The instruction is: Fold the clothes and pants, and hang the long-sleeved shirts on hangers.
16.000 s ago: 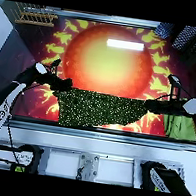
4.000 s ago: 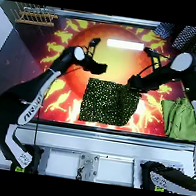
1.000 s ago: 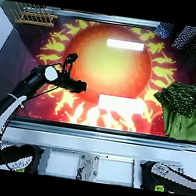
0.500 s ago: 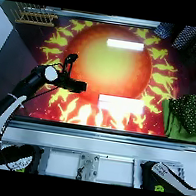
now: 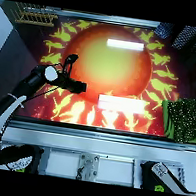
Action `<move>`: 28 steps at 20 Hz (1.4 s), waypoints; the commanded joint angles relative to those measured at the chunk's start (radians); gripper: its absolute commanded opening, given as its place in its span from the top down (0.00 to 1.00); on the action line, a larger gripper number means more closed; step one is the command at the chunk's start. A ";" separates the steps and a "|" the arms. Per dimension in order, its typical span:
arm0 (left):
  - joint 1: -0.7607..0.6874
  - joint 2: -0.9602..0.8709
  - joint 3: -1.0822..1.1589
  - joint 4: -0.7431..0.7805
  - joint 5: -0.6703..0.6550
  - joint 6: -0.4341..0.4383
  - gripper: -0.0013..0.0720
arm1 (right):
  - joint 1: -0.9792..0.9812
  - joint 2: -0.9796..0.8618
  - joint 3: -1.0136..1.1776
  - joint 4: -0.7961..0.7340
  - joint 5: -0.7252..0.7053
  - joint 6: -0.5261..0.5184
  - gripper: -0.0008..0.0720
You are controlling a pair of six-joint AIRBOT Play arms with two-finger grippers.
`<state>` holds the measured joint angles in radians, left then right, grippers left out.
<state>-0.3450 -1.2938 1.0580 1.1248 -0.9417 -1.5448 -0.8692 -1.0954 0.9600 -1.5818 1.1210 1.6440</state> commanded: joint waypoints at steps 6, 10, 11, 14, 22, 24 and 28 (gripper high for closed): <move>0.000 0.125 -0.001 0.009 0.034 0.000 0.98 | 0.343 0.260 -0.036 0.348 -0.094 -0.242 0.12; 0.000 0.150 0.000 0.007 0.034 0.000 0.98 | 0.688 0.251 -0.109 0.497 -0.167 -0.261 0.12; 0.000 0.151 0.000 0.006 0.034 0.000 0.98 | 0.768 0.244 -0.116 0.497 -0.180 -0.261 0.12; 0.000 0.151 0.000 0.006 0.034 0.000 0.98 | 0.931 0.217 -0.117 0.496 -0.181 -0.261 0.12; 0.000 0.151 0.000 0.006 0.029 0.000 0.98 | 1.014 0.195 -0.117 0.499 -0.178 -0.260 0.97; 0.000 0.151 0.000 0.006 0.030 0.000 0.98 | 1.014 0.195 -0.117 0.499 -0.178 -0.261 0.97; 0.000 0.151 0.000 0.006 0.029 0.000 0.98 | 1.014 0.195 -0.117 0.499 -0.178 -0.261 0.97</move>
